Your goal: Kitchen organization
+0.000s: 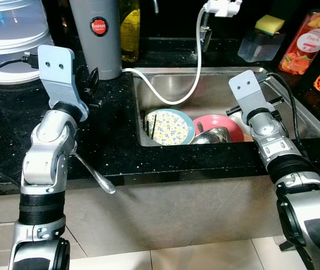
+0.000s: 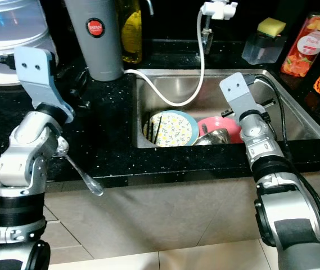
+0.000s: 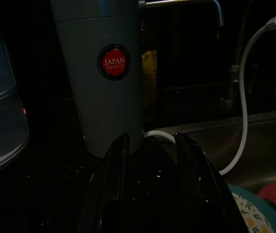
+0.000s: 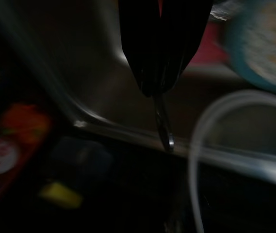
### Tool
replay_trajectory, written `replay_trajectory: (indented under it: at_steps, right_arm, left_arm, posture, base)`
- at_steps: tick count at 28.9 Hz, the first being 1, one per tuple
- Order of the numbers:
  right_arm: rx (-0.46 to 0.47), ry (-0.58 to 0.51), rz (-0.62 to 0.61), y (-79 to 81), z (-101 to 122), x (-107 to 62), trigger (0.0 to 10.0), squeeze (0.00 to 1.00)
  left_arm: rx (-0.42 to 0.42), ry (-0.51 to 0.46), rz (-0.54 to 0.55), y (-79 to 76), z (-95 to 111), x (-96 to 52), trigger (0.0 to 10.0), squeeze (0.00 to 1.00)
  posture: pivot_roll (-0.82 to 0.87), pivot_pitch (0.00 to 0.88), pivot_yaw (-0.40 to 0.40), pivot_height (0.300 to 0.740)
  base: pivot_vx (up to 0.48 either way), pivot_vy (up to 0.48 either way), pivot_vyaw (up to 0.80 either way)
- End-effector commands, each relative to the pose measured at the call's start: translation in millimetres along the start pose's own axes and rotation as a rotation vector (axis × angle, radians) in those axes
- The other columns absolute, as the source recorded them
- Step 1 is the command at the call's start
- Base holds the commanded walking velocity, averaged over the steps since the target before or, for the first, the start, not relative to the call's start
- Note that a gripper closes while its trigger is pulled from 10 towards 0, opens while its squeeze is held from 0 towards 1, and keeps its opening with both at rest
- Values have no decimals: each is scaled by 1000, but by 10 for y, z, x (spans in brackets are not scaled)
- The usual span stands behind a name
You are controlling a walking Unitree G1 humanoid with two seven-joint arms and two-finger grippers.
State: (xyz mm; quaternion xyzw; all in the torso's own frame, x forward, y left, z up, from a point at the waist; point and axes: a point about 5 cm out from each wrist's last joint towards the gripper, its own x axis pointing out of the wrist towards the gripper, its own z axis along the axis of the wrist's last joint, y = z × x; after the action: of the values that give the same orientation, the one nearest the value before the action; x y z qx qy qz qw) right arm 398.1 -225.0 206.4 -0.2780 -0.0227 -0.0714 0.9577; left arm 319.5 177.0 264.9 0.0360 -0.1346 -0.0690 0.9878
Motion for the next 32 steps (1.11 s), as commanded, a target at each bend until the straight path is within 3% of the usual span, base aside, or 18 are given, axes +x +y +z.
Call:
replay_trajectory:
  at_steps: [1, 2, 3, 5, 8, 12, 13, 14, 15, 19, 20, 21, 25, 27, 28, 29, 30, 32]
  right_arm:
    - [144, -43, -11, -40, 113, 22, 10000, 0]
    - [342, -78, 5, -66, 204, 36, 10000, 0]
    - [397, -96, 13, -77, 242, 39, 10000, 0]
    - [465, -91, 46, -27, 264, 44, 10000, 0]
    - [618, -82, 142, 178, 296, 16, 10000, 0]
    - [667, -72, 187, 301, 307, -7, 10000, 0]
    - [658, -66, 197, 338, 294, -15, 10000, 204]
    - [648, -57, 197, 357, 273, -18, 10000, 553]
    - [644, -43, 199, 368, 242, -21, 10000, 1000]
    - [670, -45, 187, 317, 225, -19, 10000, 1000]
    - [704, -66, 183, 279, 253, -16, 10000, 67]
    - [766, -93, 178, 215, 295, -17, 10000, 0]
    - [837, -130, 164, 104, 345, -23, 10000, 0]
    - [837, -130, 164, 104, 345, -23, 10000, 0]
    - [817, -176, 170, 13, 412, -39, 10000, 0]
    - [695, -256, 237, -58, 528, -104, 10000, 0]
    - [695, -256, 237, -58, 528, -104, 10000, 0]
    - [499, -360, 425, -35, 695, -298, 10000, 0]
  left_arm:
    - [13, 4, -5, 5, -5, 4, 10000, 0]
    - [14, 4, -5, 7, -5, 2, 10000, 0]
    - [14, 5, -5, 8, -6, 2, 10000, 0]
    - [14, 5, -7, 7, -8, 3, 10000, 0]
    - [13, 3, -10, -4, -7, 12, 10000, 0]
    - [13, 1, -9, -3, 0, 20, 10000, 0]
    - [13, 0, -9, -1, 2, 24, 10000, 0]
    - [13, 0, -9, 1, 3, 26, 10000, 0]
    - [13, 0, -8, 3, 2, 24, 10000, 0]
    - [13, 1, -5, 11, 1, 11, 10000, 0]
    - [13, 1, -5, 12, 0, 8, 10000, 0]
    - [13, 2, -5, 11, -1, 5, 10000, 0]
    - [15, 2, -6, 10, -1, 3, 10000, 0]
    - [15, 2, -6, 10, -1, 3, 10000, 0]
    - [17, 1, -6, 13, 2, 5, 10000, 0]
    - [18, 1, -6, 17, 5, 6, 10000, 0]
    - [18, 1, -6, 17, 5, 6, 10000, 0]
    - [19, 1, -7, 18, 3, 11, 10000, 0]
  posture:
    - [169, 0, -43, 740]
    - [169, 0, -43, 740]
    - [166, 0, -42, 740]
    - [166, 0, -42, 740]
    - [166, 0, -42, 740]
    - [166, 0, -43, 740]
    - [167, 0, -43, 740]
    - [168, 0, -44, 740]
    - [168, 0, -44, 740]
    - [173, 0, -46, 740]
    - [173, 0, -46, 740]
    - [173, 0, -46, 740]
    - [173, 0, -46, 740]
    - [173, 0, -46, 740]
    - [171, 0, -41, 740]
    - [164, 0, -39, 740]
    - [164, 0, -39, 740]
    - [164, 0, -39, 740]
  base:
    - [0, 0, 0]
    - [0, 0, 0]
    - [0, 0, 0]
    - [0, 0, 0]
    - [0, 0, 0]
    - [0, 0, 0]
    - [0, 0, 0]
    - [0, 0, 0]
    - [0, 0, 0]
    - [0, 0, 0]
    - [0, 0, 0]
    - [0, 0, 0]
    - [0, 0, 0]
    - [0, 0, 0]
    - [0, 0, 0]
    - [0, 0, 0]
    - [0, 0, 0]
    - [0, 0, 0]
